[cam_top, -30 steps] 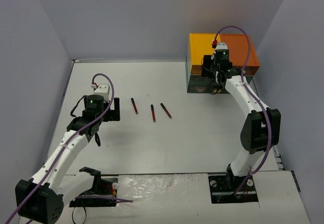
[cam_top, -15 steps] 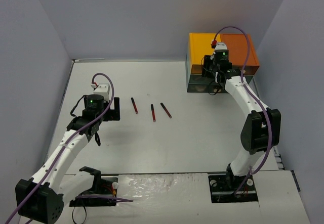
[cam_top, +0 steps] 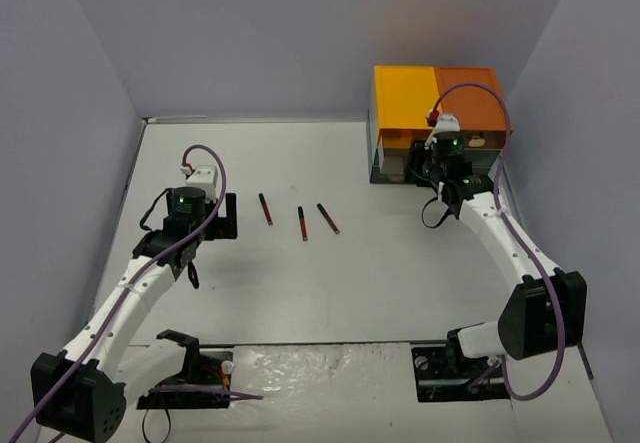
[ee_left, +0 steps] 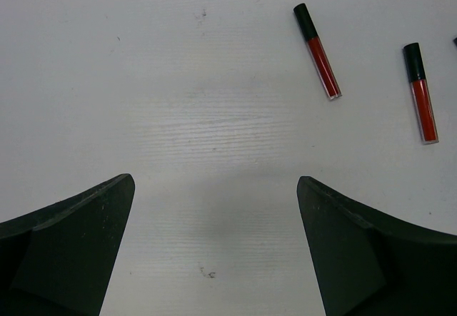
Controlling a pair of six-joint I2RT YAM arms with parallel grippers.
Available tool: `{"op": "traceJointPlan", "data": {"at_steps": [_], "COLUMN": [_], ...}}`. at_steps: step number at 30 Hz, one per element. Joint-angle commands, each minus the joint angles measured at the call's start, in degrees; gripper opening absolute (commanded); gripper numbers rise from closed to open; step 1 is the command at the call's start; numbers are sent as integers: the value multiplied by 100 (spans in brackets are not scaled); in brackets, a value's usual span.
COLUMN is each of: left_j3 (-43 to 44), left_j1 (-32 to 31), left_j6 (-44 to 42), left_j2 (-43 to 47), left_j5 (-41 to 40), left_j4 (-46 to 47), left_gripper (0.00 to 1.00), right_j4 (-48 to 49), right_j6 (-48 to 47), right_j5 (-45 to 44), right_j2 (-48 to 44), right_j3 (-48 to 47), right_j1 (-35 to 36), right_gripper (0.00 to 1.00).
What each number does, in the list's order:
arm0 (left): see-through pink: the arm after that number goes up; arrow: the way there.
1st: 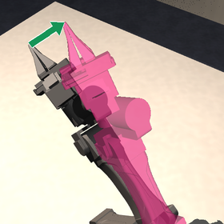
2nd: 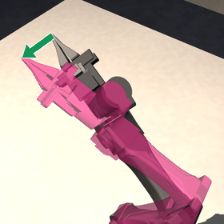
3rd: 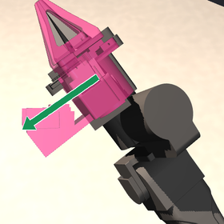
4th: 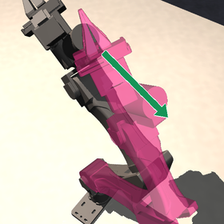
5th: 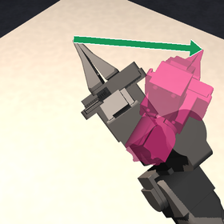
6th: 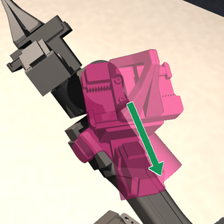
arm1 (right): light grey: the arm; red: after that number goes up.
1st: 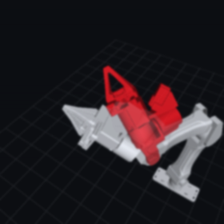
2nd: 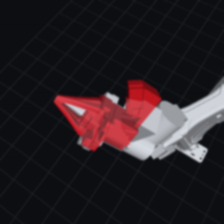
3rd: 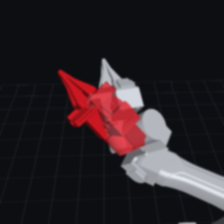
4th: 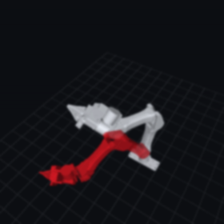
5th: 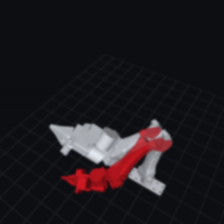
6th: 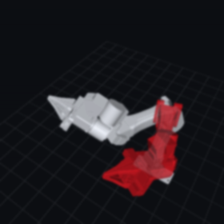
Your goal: Organize the makeup
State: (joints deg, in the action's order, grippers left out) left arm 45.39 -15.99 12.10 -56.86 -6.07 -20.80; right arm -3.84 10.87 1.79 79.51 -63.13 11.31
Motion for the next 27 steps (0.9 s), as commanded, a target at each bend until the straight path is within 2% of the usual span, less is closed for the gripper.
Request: {"op": "traceJointPlan", "data": {"at_steps": [1,5,9,12,16,18,21,24,27], "left_j3": [278,278,276,269,278,278,275,260,238], "left_j1": [52,52,52,52,52,52,52,52,52], "left_j6": [-50,-53,-58,-58,-67,-67,-67,-67,-63], "left_j2": [-18,-10,-9,-9,-27,-33,-36,-25,-5], "left_j5": [-59,-65,-84,-106,-134,-141,-146,-130,-101], "left_j4": [219,208,208,208,208,208,208,216,216], "left_gripper": [97,97,97,97,97,97,97,97,97], "right_j4": [-3,-184,-528,-838,-940,-934,-902,-776,-571], "right_j6": [93,53,-158,-323,-346,-366,-405,-419,-541], "right_j5": [105,108,149,161,-160,-360,-359,109,180], "right_j2": [-414,-656,-904,-973,-924,-655,43,715,1448], "right_j3": [100,13,-396,-722,-1046,-1146,-1242,-1238,-1301], "right_j1": [64,95,247,572,1618,2266,2877,2973,2978], "right_gripper": [39,62,71,72,71,70,69,68,66]}}
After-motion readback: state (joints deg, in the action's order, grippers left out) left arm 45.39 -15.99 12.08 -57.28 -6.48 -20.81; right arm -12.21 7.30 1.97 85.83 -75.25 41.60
